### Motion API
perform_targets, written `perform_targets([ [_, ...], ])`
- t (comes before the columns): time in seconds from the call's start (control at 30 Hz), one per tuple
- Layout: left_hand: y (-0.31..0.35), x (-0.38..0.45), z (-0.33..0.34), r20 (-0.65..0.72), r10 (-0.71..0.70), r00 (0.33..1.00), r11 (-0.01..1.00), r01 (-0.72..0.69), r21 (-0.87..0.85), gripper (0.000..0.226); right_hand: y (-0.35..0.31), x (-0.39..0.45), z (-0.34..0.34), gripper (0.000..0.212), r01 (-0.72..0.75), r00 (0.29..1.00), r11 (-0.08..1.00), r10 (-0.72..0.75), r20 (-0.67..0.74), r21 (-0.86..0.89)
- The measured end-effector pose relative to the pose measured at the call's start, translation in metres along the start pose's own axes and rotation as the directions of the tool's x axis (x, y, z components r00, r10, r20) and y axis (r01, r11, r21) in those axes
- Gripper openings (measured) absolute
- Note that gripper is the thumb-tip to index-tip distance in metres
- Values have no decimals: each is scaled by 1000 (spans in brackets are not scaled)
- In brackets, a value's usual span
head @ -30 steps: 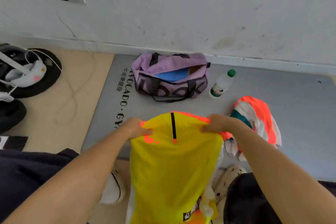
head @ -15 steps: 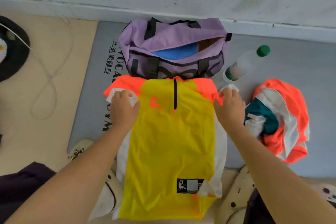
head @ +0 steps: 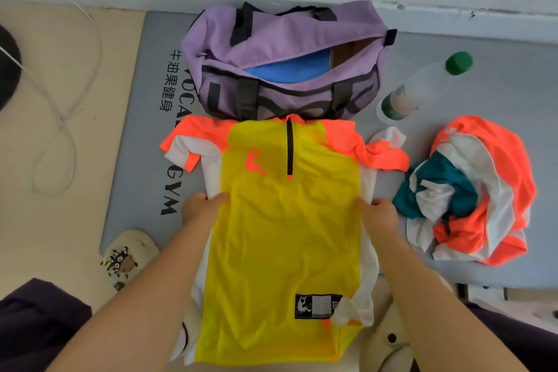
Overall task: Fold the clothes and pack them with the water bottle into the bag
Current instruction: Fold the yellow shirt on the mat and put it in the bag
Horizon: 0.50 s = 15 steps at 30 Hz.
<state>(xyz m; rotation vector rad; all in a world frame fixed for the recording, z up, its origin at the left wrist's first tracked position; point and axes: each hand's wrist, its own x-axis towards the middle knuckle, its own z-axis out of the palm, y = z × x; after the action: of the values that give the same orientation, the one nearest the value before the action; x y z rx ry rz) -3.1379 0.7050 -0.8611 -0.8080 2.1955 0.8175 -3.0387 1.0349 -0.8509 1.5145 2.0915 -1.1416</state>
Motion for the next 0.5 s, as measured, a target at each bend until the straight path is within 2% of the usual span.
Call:
perform_targets([
  [0.07, 0, 2, -2, 47, -12, 999, 991, 18, -134, 34, 2, 3, -3, 45, 10, 1000, 998, -11, 24, 55],
  [0.17, -3, 5, -13, 87, 7, 996, 925, 26, -379, 34, 5, 4, -14, 31, -20, 995, 974, -2, 97, 224],
  [0.23, -7, 4, -20, 145, -6, 989, 892, 71, -446, 40, 8, 5, -21, 24, -93, 978, 927, 16, 209, 363],
  [0.27, -10, 3, -22, 168, -10, 986, 888, 86, -452, 42, 9, 6, -24, 22, -121, 969, 912, 22, 248, 392],
  [0.33, -13, 0, -24, 189, 2, 982, 910, 77, -408, 42, 12, 8, -28, 20, -168, 949, 925, 58, 310, 340],
  [0.43, -15, -6, -25, 283, -8, 959, 949, 96, -300, 41, 10, 8, -32, 23, -314, 876, 913, 173, 449, 262],
  [0.5, -15, -10, -27, 314, -38, 949, 963, 118, -240, 41, 4, 5, -35, 24, -290, 878, 929, 162, 451, 230],
])
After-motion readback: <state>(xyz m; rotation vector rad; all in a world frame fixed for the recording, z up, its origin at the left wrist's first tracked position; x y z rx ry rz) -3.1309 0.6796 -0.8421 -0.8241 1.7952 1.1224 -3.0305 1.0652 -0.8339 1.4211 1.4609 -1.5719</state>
